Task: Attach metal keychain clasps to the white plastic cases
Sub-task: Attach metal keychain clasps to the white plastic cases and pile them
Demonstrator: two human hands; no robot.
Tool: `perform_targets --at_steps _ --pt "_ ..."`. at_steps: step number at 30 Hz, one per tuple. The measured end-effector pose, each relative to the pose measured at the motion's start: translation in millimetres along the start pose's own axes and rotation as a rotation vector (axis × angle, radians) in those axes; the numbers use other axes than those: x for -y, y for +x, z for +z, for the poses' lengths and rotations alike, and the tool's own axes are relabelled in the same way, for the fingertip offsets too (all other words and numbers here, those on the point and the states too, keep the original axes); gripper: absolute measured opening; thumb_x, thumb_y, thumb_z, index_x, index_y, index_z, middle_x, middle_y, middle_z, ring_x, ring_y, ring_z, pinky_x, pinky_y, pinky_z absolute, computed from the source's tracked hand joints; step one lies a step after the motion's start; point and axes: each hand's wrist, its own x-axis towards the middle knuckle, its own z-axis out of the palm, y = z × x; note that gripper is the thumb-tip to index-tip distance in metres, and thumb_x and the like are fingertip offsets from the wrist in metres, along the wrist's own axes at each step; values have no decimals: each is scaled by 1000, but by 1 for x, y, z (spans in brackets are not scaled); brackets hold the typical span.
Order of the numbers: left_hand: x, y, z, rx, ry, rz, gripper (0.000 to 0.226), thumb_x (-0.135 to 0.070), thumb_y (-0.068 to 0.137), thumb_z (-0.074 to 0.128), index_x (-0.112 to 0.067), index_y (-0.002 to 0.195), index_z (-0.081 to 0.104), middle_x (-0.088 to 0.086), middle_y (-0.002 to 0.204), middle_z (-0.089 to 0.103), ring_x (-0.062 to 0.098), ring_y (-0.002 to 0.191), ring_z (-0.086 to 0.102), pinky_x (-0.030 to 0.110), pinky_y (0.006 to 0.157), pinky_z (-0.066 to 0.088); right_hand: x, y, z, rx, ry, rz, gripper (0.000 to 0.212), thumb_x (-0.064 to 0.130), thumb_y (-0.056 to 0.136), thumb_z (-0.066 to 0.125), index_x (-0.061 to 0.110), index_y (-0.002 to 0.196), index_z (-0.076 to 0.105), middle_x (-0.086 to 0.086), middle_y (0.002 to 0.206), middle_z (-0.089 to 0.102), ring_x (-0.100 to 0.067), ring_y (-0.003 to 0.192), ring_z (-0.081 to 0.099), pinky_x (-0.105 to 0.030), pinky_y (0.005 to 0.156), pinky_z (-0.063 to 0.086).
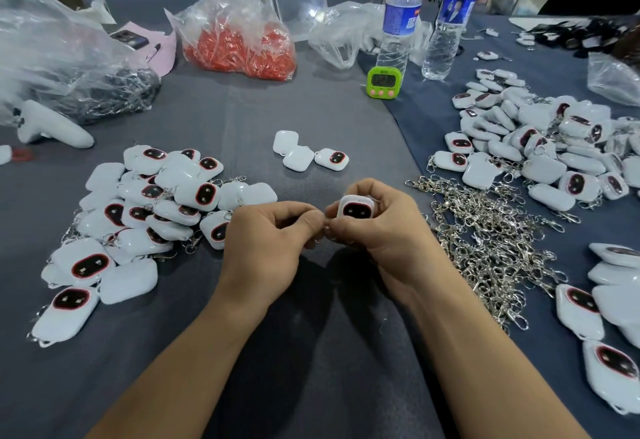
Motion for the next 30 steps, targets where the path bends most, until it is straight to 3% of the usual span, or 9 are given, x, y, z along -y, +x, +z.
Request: perform_targets --at_steps 5,11,18,22,26,30 --pt "-5 0 1 -27 -189 -68 28 -10 85 77 -32 67 80 -6 66 74 0 58 63 10 59 48 -1 -2 4 12 -85 -49 36 -14 76 73 11 99 61 -9 72 71 -16 61 62 -27 58 54" --pt "-7 1 1 -38 -258 -48 30 -8 89 73 -28 66 78 -7 70 75 0 66 65 11 67 50 2 -4 4 48 -82 -43 29 -15 76 72 13 80 70 -10 70 65 -18 61 60 -27 55 50" --pt "-1 -1 2 -116 -66 59 21 -20 87 77 -38 76 75 -17 75 76 -1 71 70 11 68 51 2 -6 6 24 -182 -41 7 12 76 84 16 74 78 -2 60 66 -10 54 51 -24 49 42" --pt "-1 0 2 -89 -91 90 22 -16 86 78 -36 78 75 -16 75 76 -2 70 70 8 66 50 1 -4 6 -59 -185 -52 6 14 77 82 18 73 79 -1 60 67 -12 56 52 -30 53 43" --pt "0 -3 1 -27 37 128 24 -16 84 80 -39 78 76 -19 74 75 0 71 72 10 64 51 1 -3 5 -136 -217 -101 7 13 76 79 20 74 80 -3 66 73 -9 57 58 -30 57 47" --pt "-2 -6 1 -46 138 160 27 -15 80 83 -40 73 74 -24 64 69 -6 57 63 4 53 42 2 -4 3 -120 -311 -126 10 16 76 79 26 76 80 0 68 73 -7 58 58 -28 57 48"
